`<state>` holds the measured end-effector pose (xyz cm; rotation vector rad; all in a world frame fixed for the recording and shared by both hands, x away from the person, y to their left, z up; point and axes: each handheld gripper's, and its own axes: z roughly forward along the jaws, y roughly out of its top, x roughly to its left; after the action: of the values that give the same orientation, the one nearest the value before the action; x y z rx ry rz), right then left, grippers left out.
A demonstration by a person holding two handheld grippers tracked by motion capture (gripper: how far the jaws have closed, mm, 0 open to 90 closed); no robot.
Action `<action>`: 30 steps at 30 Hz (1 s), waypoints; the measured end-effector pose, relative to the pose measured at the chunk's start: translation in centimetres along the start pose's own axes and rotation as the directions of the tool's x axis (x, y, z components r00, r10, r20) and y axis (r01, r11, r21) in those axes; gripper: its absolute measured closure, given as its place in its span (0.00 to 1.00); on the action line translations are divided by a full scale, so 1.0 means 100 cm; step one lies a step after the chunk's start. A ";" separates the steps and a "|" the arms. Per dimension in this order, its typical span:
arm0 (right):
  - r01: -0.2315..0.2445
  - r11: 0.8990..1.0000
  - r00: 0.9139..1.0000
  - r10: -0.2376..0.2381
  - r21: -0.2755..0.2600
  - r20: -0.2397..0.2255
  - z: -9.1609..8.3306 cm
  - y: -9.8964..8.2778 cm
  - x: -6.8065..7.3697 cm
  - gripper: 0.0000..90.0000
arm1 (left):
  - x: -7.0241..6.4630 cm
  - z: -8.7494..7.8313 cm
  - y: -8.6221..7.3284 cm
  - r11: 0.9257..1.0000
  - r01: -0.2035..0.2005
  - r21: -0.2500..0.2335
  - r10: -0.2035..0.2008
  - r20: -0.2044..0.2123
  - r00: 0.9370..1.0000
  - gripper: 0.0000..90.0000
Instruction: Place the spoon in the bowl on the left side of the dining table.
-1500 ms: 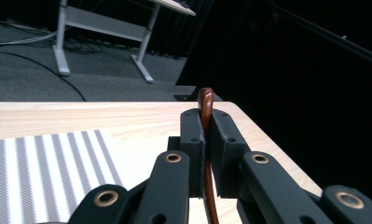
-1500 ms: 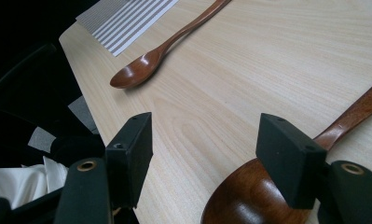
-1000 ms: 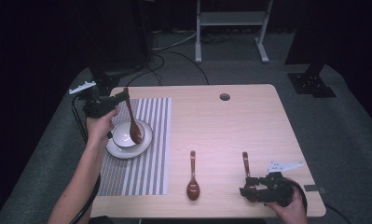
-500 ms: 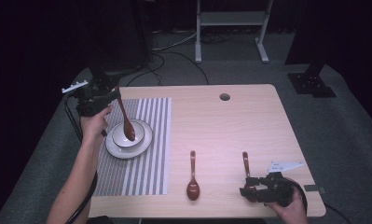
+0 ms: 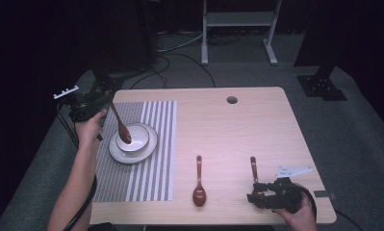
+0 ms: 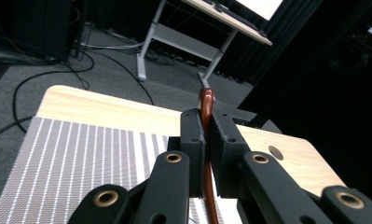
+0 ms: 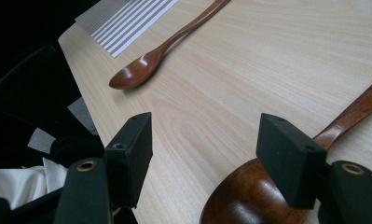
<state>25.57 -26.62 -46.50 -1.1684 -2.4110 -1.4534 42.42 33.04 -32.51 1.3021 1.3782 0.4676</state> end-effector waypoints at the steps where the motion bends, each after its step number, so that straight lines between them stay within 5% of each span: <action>1: 0.001 1.000 1.000 -0.001 -0.001 0.000 0.000 0.000 0.000 0.39 | 0.000 0.000 0.000 1.000 0.000 0.000 0.000 0.000 1.000 0.94; 13: 0.002 1.000 1.000 -0.002 0.002 -0.002 -0.001 0.000 0.000 0.39 | 0.020 0.007 -0.012 0.998 0.063 -0.016 -0.063 -0.045 0.997 0.94; 30: 0.004 1.000 1.000 -0.004 0.003 -0.002 -0.001 0.000 0.001 0.39 | 0.033 0.017 -0.026 0.996 0.089 -0.007 -0.090 -0.078 0.993 0.94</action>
<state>25.46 -26.69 -46.42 -1.1615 -2.4150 -1.4504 43.56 34.40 -36.66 1.2245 1.4934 0.4639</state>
